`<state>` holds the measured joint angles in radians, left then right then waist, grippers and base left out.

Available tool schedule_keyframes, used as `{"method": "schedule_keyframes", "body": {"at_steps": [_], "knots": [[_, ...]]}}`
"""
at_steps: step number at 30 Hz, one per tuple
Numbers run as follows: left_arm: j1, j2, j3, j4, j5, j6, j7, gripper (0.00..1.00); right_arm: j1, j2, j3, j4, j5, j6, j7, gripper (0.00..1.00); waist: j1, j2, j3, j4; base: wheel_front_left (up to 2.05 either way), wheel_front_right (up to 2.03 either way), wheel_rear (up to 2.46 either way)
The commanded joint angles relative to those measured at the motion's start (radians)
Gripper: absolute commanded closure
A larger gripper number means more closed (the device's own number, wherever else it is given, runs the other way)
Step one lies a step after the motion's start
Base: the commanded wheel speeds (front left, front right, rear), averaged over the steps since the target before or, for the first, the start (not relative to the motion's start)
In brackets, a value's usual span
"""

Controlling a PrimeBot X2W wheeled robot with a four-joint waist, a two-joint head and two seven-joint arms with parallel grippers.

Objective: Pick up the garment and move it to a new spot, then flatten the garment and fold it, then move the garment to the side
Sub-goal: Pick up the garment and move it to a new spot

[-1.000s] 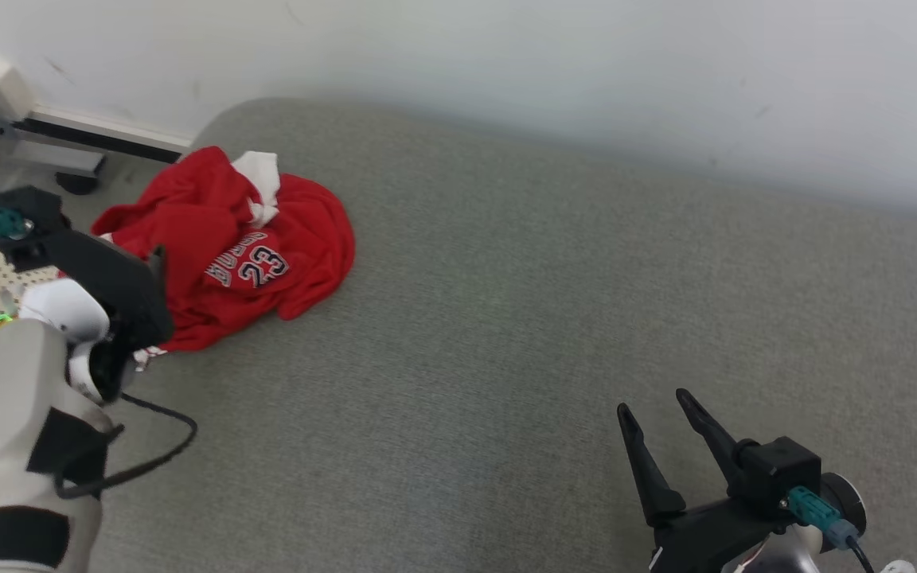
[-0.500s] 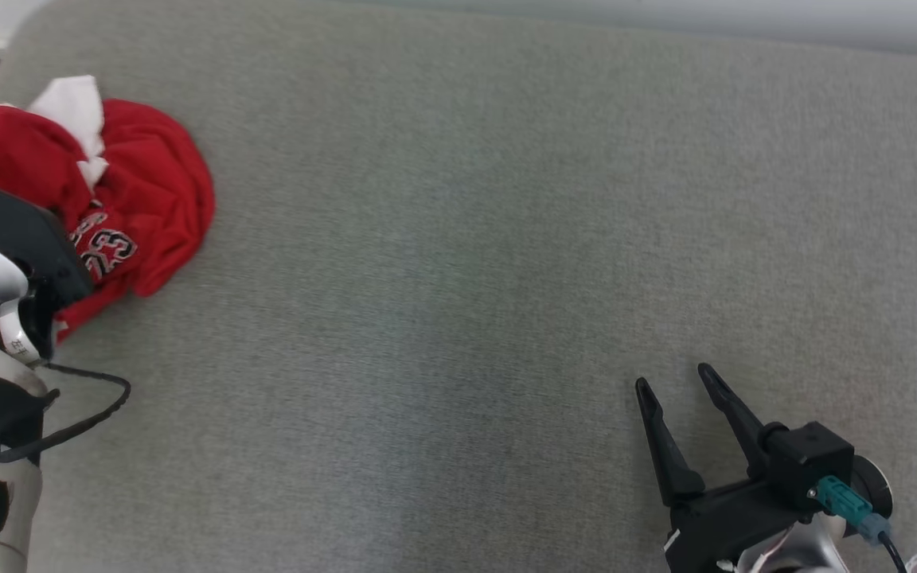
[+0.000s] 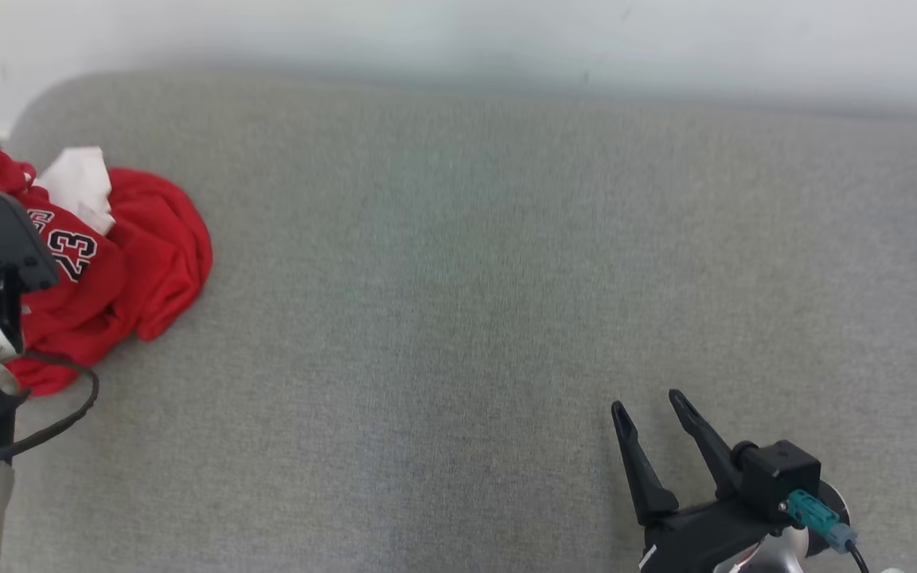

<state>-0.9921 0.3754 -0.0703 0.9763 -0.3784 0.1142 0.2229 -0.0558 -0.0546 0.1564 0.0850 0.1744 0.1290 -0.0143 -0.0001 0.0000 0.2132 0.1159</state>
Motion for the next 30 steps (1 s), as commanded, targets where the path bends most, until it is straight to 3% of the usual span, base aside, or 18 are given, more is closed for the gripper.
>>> {"method": "schedule_keyframes", "body": {"at_steps": [1, 5, 13, 23, 30], "knots": [[-0.012, 0.001, -0.009, -0.018, 0.005, -0.006, -0.02, 1.0, 0.022, 0.003, -0.002, 0.017, 0.011, 0.003, -0.015, 0.0, 0.0001, 0.0, -0.146, -0.008, 0.0, 0.0, 0.0], [-0.018, -0.027, -0.031, -0.072, 0.009, -0.023, -0.056, 1.0, 0.038, 0.004, -0.006, 0.053, 0.042, 0.003, -0.04, 0.0, 0.0001, 0.0, -0.231, -0.036, 0.0, 0.0, 0.0], [-0.06, -0.11, -0.081, -0.178, -0.003, -0.087, -0.067, 1.0, 0.044, 0.004, -0.053, 0.065, 0.037, 0.003, -0.048, 0.0, 0.0001, 0.0, -0.279, -0.115, 0.0, 0.0, 0.0], [-0.014, -0.262, -0.157, -0.338, -0.057, -0.163, -0.054, 1.0, 0.018, 0.004, -0.076, 0.047, 0.051, 0.003, -0.044, 0.0, 0.0001, 0.0, -0.256, -0.297, 0.0, 0.0, 0.0], [0.148, -0.317, -0.235, -0.398, -0.109, -0.162, -0.094, 1.0, 0.009, 0.004, -0.078, 0.041, 0.055, 0.003, -0.047, 0.0, 0.0001, 0.0, -0.212, -0.397, 0.0, 0.0, 0.0]]}}
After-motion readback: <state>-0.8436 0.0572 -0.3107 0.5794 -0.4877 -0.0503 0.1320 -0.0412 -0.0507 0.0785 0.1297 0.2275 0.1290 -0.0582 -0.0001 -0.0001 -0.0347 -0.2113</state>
